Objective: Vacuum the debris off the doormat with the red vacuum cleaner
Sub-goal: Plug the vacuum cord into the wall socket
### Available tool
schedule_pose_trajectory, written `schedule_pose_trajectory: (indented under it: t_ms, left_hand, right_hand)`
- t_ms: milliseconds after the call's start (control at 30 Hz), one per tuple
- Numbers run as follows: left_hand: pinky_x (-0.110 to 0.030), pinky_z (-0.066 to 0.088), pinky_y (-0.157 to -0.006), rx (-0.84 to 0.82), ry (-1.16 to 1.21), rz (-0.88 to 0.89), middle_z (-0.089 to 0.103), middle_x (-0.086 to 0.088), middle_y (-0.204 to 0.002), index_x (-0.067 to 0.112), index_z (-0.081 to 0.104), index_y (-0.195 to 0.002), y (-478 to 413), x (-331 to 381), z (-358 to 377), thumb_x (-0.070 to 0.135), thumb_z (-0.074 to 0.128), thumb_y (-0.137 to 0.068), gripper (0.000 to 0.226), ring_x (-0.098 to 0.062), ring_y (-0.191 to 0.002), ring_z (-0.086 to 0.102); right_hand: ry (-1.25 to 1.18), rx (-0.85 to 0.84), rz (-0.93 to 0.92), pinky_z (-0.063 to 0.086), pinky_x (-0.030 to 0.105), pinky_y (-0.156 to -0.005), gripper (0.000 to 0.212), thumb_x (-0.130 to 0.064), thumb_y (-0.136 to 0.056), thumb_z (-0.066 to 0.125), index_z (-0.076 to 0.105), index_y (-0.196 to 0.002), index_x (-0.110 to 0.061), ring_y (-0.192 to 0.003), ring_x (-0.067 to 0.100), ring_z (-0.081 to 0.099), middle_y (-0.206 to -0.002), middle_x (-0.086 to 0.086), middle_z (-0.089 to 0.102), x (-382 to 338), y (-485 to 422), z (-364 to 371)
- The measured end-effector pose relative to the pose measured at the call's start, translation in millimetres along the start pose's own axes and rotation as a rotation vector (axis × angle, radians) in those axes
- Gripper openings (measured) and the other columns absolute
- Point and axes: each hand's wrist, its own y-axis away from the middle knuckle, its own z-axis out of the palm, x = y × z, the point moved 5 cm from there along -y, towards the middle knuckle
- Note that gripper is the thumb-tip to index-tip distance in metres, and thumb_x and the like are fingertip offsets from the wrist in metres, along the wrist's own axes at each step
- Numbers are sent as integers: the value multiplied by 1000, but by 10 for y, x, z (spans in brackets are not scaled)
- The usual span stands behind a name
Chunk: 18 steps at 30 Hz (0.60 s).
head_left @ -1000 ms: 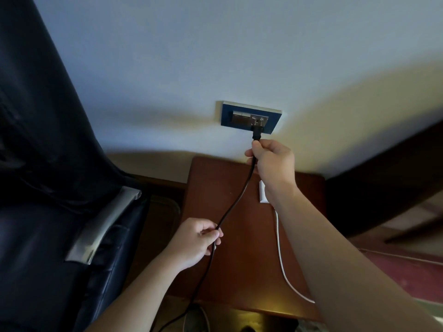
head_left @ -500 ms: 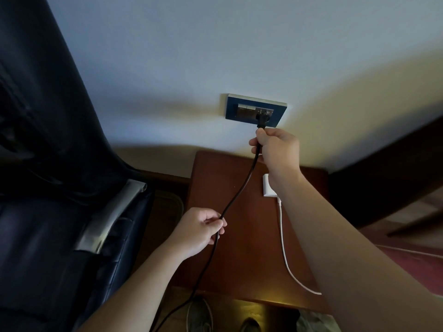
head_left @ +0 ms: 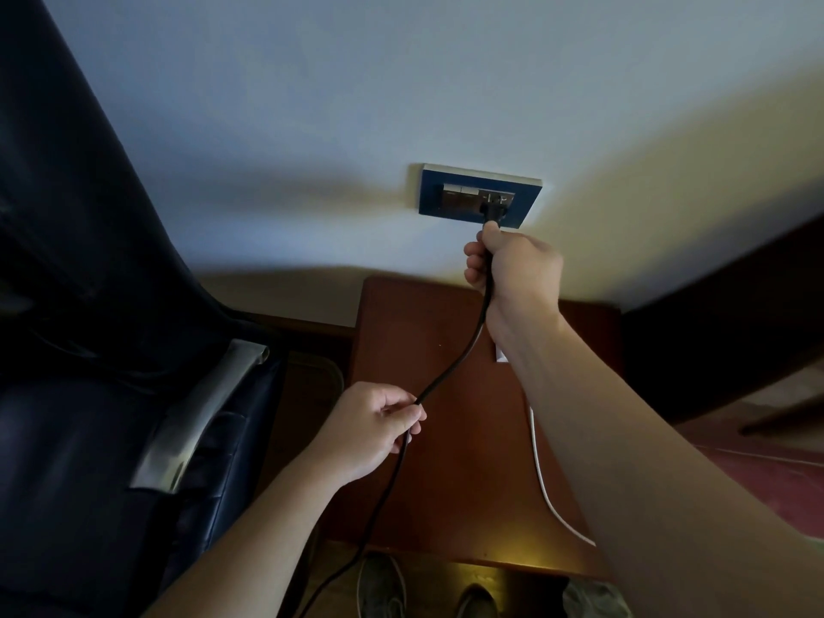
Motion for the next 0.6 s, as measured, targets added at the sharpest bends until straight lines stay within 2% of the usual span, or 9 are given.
schedule_pose_trajectory:
  t_ms: [267, 600]
  left_hand:
    - [-30, 61, -68, -20, 23, -8, 75, -3, -82, 16, 77, -89, -59, 15, 1, 13, 62, -99, 18, -16, -81, 74]
    - [-39, 63, -72, -1, 76, -15, 74, -3, -80, 16, 77, -87, -94, 41, -87, 11, 60, -99, 21, -17, -78, 73]
  right_hand:
    - [-31, 36, -3, 43, 22, -45, 20, -9, -94, 65, 65, -75, -5, -47, 12, 51, -57, 4, 60, -55, 9, -18]
    - [-69, 47, -6, 45, 23, -47, 20, -10, -94, 64, 65, -75, -6, -48, 12, 53, -57, 3, 61, -77, -43, 83]
